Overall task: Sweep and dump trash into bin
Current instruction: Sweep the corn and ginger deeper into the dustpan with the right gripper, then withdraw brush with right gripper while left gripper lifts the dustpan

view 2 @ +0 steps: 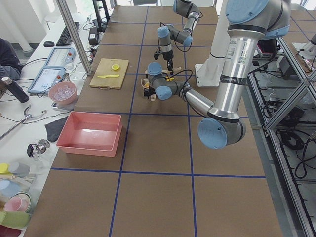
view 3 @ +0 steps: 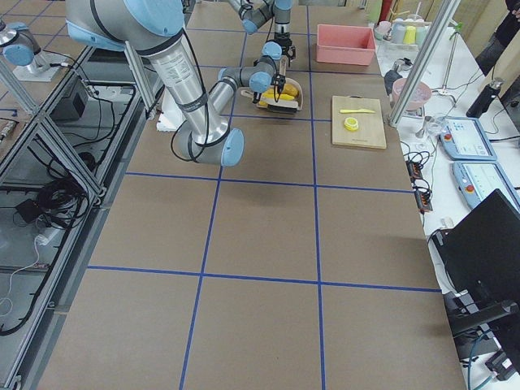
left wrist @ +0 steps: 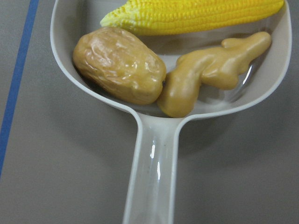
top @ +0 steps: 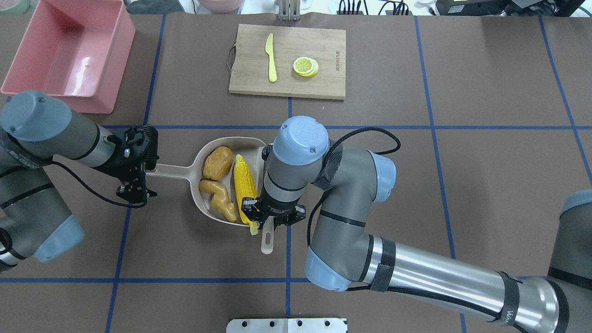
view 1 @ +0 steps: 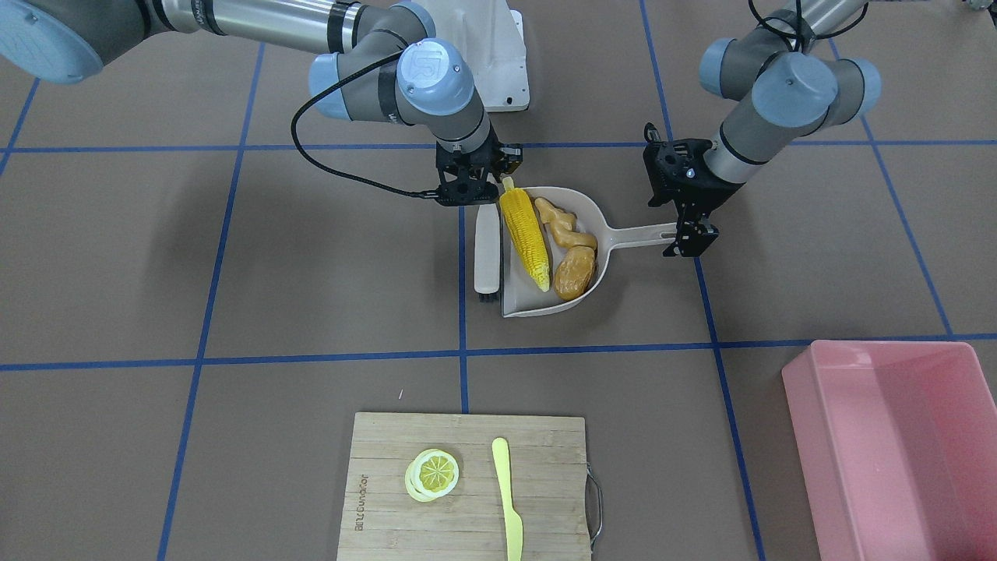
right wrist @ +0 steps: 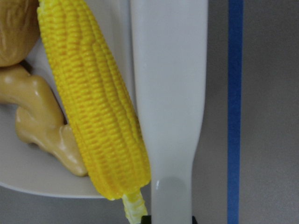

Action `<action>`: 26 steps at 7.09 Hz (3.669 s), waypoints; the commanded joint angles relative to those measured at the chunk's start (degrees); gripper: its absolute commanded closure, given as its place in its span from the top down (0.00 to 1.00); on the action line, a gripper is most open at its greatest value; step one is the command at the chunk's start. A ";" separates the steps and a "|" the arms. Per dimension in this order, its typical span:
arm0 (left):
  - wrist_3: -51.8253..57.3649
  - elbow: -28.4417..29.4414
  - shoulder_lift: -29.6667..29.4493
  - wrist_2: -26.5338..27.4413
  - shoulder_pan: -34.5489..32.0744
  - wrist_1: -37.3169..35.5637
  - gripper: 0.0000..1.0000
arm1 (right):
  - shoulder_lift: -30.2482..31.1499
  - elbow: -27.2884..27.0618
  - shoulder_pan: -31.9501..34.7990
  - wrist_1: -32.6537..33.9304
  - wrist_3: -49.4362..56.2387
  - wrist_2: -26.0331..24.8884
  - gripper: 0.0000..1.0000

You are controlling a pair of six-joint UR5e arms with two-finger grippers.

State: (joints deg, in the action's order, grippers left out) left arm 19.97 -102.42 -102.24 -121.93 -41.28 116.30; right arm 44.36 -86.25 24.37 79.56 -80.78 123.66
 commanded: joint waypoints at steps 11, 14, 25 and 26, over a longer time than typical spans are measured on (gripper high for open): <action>-0.37 0.73 -1.12 -0.15 0.06 -0.02 0.65 | 8.37 -17.38 0.59 16.42 3.26 -0.79 0.00; -0.46 0.65 -1.12 -0.33 0.06 -0.02 0.58 | 9.68 -19.47 1.73 19.65 3.43 -1.40 0.00; -2.48 0.03 -1.12 -0.86 0.06 0.07 0.31 | 22.17 -38.03 7.27 34.52 15.30 -1.84 0.00; -3.01 -0.06 -1.20 -0.77 0.06 0.16 0.29 | 22.87 -38.12 7.10 34.61 15.30 -1.93 0.00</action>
State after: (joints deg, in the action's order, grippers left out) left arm 17.39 -102.31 -103.38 -122.74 -41.22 116.36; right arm 66.51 -124.16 31.51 114.01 -65.58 121.80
